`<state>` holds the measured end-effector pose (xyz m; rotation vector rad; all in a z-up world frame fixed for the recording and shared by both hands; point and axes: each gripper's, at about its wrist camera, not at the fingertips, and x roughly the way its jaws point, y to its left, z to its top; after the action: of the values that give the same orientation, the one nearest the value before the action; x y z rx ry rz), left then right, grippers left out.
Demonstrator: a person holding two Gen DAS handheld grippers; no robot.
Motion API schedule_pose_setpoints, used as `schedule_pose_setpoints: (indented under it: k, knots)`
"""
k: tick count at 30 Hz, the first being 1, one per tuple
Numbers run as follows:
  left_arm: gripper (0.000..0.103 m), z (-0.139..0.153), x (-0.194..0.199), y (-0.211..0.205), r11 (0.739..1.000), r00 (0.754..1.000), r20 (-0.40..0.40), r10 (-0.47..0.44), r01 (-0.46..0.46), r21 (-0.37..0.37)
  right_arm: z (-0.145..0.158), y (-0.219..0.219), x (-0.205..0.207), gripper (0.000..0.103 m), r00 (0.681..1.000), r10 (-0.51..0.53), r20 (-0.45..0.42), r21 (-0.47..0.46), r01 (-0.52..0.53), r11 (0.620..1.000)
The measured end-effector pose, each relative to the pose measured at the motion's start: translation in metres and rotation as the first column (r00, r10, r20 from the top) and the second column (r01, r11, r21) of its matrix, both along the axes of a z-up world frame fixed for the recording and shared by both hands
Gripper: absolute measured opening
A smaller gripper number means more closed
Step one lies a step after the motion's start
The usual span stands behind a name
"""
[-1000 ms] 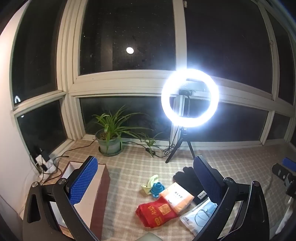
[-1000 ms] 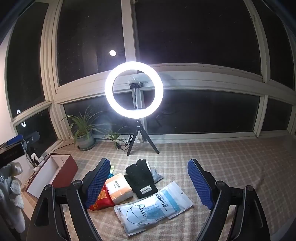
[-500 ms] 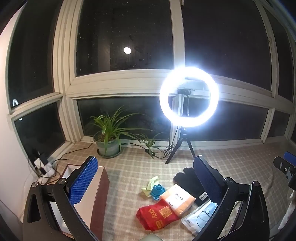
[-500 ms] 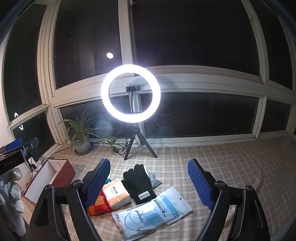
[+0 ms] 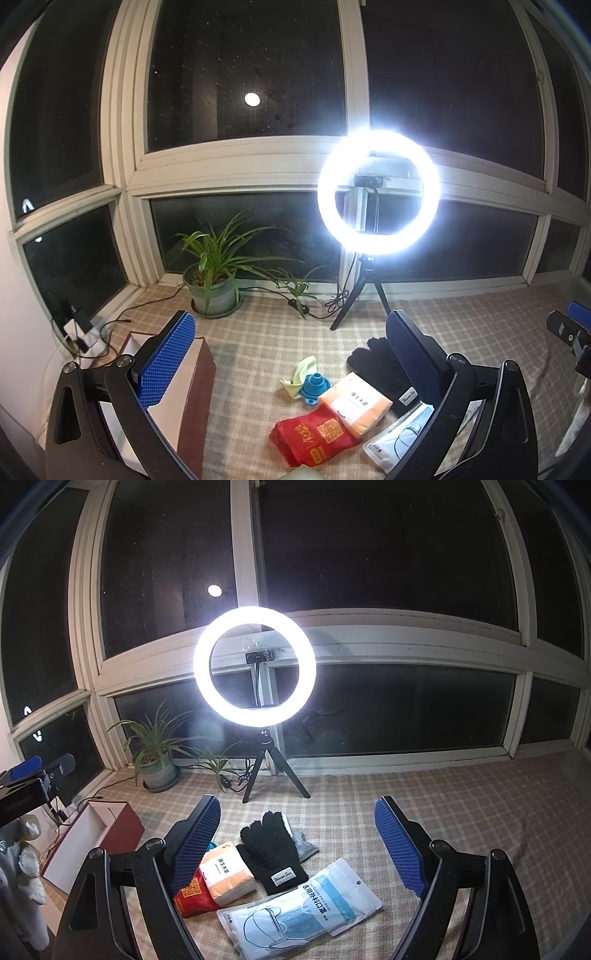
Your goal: Organize soft objects
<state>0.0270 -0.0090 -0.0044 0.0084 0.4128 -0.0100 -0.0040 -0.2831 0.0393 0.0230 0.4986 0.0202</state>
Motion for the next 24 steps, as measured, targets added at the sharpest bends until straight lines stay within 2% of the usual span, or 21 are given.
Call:
schedule_pose_setpoints:
  k: [24]
  knots:
    - [0.102, -0.0006, 0.0029, 0.0000, 1.000, 1.000, 0.000, -0.004, 0.004, 0.003, -0.0051, 0.0010, 0.0033, 0.083, 1.000, -0.001, 0.001, -0.007, 0.001, 1.000]
